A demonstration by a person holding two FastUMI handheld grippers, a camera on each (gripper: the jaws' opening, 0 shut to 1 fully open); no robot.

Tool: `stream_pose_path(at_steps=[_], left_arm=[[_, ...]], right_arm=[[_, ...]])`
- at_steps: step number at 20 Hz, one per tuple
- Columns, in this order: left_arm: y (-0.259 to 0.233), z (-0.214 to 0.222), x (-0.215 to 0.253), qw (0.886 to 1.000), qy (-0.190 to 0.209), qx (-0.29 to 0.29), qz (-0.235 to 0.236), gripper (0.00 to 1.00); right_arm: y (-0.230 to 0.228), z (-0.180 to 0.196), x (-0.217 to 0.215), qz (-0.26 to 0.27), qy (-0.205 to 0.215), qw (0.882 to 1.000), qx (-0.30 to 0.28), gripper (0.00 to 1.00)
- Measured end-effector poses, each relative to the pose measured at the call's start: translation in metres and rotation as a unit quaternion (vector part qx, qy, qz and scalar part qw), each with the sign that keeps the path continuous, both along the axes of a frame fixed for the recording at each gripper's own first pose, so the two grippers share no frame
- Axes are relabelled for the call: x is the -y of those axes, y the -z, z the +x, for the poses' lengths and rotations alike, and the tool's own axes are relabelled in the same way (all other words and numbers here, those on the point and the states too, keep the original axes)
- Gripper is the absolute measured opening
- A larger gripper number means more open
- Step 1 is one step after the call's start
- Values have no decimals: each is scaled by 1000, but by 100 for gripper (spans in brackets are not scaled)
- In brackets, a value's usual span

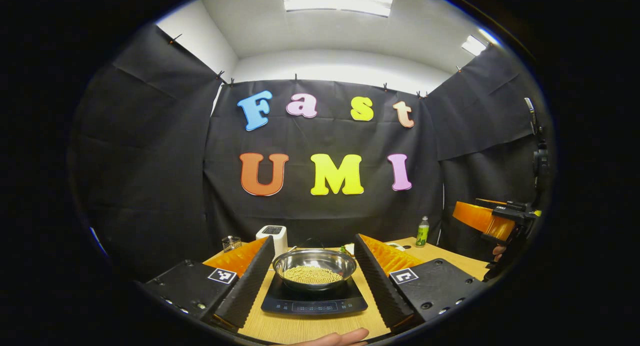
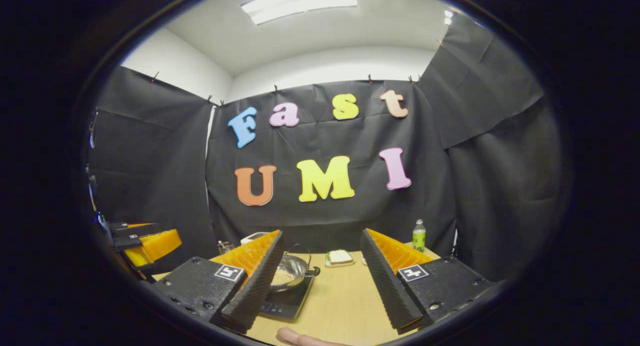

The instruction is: First push the handle of the pot to place it horizontally, then grasp the pot with both hands and set it on the induction cooktop.

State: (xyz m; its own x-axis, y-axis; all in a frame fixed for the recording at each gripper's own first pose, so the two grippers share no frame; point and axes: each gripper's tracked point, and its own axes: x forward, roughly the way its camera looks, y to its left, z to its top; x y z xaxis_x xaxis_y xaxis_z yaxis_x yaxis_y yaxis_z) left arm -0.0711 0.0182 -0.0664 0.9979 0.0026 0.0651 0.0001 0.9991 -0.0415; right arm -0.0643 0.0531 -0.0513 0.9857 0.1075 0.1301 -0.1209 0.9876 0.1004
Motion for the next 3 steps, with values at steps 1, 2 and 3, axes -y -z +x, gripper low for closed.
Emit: stream_pose_path(at_steps=[1,2,3], left_arm=[[0,1,0,1000,0,-2,1,95],[1,1,-1,1000,-2,-3,3,95],[0,-1,-2,1000,-3,-3,4,95]], right_arm=[[0,0,0,-1,0,1000,0,96],[-1,0,0,-3,2,1000,-1,96],[0,0,2,-2,6,1000,0,96]])
